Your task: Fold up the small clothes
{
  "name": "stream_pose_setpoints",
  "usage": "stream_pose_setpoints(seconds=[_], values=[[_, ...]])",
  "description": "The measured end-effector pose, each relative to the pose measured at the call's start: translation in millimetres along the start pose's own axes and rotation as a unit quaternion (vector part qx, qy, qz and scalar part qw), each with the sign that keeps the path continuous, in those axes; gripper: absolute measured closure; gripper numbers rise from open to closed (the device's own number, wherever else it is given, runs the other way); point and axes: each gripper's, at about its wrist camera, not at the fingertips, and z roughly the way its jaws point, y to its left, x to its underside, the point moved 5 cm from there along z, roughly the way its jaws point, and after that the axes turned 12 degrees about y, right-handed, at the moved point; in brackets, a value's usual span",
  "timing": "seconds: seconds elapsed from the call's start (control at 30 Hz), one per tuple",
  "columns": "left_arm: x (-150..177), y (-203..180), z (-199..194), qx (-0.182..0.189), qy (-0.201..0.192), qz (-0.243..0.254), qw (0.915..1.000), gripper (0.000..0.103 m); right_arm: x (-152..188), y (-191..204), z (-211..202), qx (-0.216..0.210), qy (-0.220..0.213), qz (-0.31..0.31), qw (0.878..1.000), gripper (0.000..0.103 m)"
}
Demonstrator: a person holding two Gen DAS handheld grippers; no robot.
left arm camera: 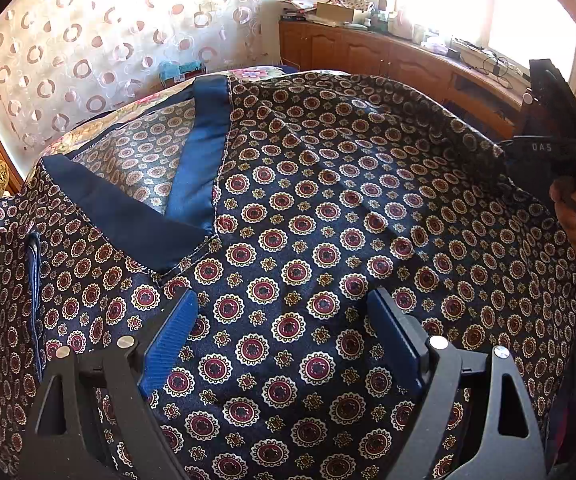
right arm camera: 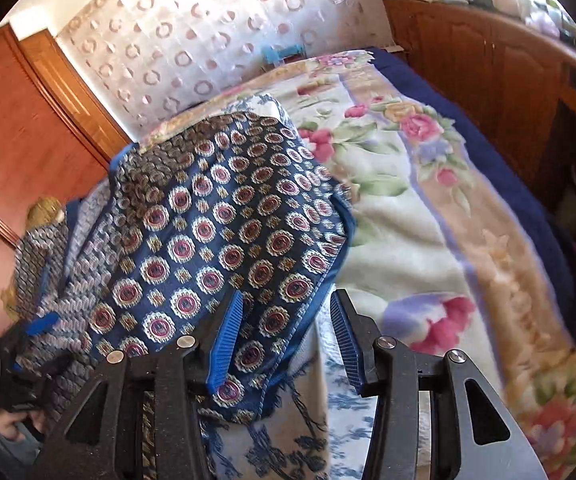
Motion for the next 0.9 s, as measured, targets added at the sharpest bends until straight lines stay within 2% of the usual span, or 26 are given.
stream_pose_setpoints(seconds=[0.03, 0.1, 0.13, 0.17, 0.2, 0.27, 0.43, 0.6, 0.7, 0.73, 0.8, 0.83, 0.87, 0.9], values=[[0, 0, 0, 0.000, 0.000, 0.000, 1.0000, 0.016, -2, -2, -3, -0.002, 0.000, 0.004, 1.000, 0.056], [0, 0, 0, 0.000, 0.000, 0.000, 1.0000, 0.016, -5, -3, -4, -0.001, -0.006, -0.001, 1.000, 0.075], [0, 0, 0, 0.000, 0.000, 0.000, 1.0000, 0.016, -7, 1, -3, -0.001, -0.011, -0.010, 1.000, 0.088], [0, 0, 0, 0.000, 0.000, 0.000, 1.0000, 0.016, -9, 4, -2, 0.017, -0.017, -0.021, 0.999, 0.096], [0, 0, 0, 0.000, 0.000, 0.000, 1.0000, 0.016, -10, 8, -4, 0.034, -0.024, -0.033, 0.999, 0.096], [0, 1, 0, 0.000, 0.000, 0.000, 1.0000, 0.016, -10, 14, -10, 0.032, -0.043, -0.048, 0.997, 0.097], [0, 0, 0, 0.000, 0.000, 0.000, 1.0000, 0.016, -22, 39, -43, 0.059, -0.093, -0.086, 0.990, 0.097], [0, 8, -5, -0.007, -0.009, -0.020, 0.9997, 0.016, -32, 104, -65, 0.065, -0.125, -0.172, 0.975, 0.097], [2, 20, -13, 0.003, -0.027, -0.043, 0.9987, 0.016, -25, 149, -69, 0.040, -0.132, -0.228, 0.964, 0.097], [3, 23, -16, -0.002, -0.030, -0.043, 0.9986, 0.016, -20, 161, -68, 0.027, -0.132, -0.246, 0.960, 0.097], [6, 27, -25, -0.023, -0.040, -0.039, 0.9982, 0.016, -13, 177, -64, 0.021, -0.122, -0.266, 0.956, 0.077], [7, 28, -29, -0.027, -0.044, -0.037, 0.9980, 0.016, -11, 180, -60, 0.020, -0.114, -0.269, 0.956, 0.060], [8, 29, -33, -0.026, -0.049, -0.036, 0.9978, 0.016, -10, 177, -56, 0.021, -0.111, -0.268, 0.957, 0.054], [10, 32, -40, -0.022, -0.055, -0.038, 0.9975, 0.016, -8, 175, -52, 0.022, -0.110, -0.265, 0.958, 0.054]])
